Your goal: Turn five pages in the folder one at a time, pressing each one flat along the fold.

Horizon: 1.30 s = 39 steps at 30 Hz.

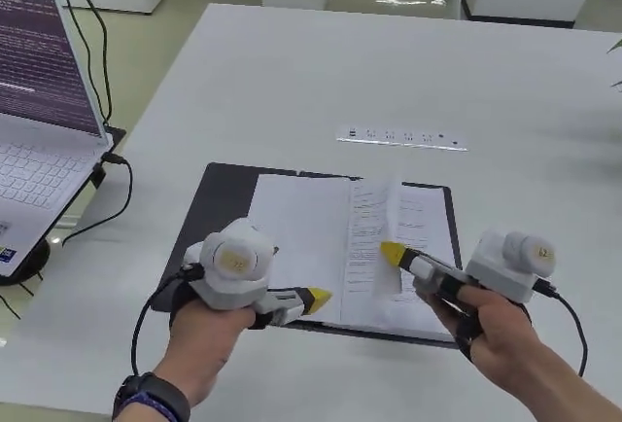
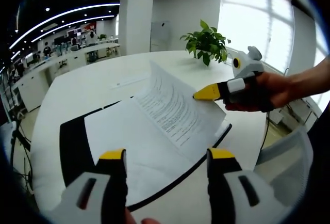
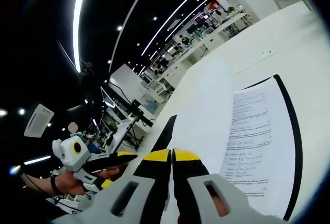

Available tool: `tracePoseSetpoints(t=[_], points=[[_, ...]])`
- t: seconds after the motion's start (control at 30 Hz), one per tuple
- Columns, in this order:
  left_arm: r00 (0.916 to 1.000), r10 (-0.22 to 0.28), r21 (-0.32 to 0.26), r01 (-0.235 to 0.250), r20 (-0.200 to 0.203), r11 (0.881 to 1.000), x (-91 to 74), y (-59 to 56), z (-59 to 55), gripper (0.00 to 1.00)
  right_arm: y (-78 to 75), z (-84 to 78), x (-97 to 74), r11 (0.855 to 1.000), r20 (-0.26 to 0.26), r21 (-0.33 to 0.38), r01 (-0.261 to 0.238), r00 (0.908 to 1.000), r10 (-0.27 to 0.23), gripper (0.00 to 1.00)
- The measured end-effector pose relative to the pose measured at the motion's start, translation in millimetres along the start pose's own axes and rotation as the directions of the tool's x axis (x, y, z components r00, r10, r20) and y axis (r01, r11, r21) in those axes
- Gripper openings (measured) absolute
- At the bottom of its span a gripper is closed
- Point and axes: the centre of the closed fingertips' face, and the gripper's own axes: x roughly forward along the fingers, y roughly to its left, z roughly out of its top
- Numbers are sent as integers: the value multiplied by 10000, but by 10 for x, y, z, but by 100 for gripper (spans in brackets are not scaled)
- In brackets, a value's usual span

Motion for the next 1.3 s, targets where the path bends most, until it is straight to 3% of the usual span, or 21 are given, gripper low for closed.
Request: tracePoseSetpoints(t=[0.53, 0.9, 1.3], points=[[9971, 763, -523, -761, 15, 9957, -343, 252, -204, 65, 262, -239, 362, 9987, -614, -45, -499, 9969, 495, 0], [9911, 1331, -1025, -1323, 10, 9859, -557, 453, -378, 68, 424, -323, 658, 9961, -888, 66, -876, 9922, 879, 0], [9852, 1708, -1487, -1672, 122, 9747, -731, 623, -467, 67, 621, -450, 1004, 9919, -1091, 421, -1197, 9863, 1236, 0]])
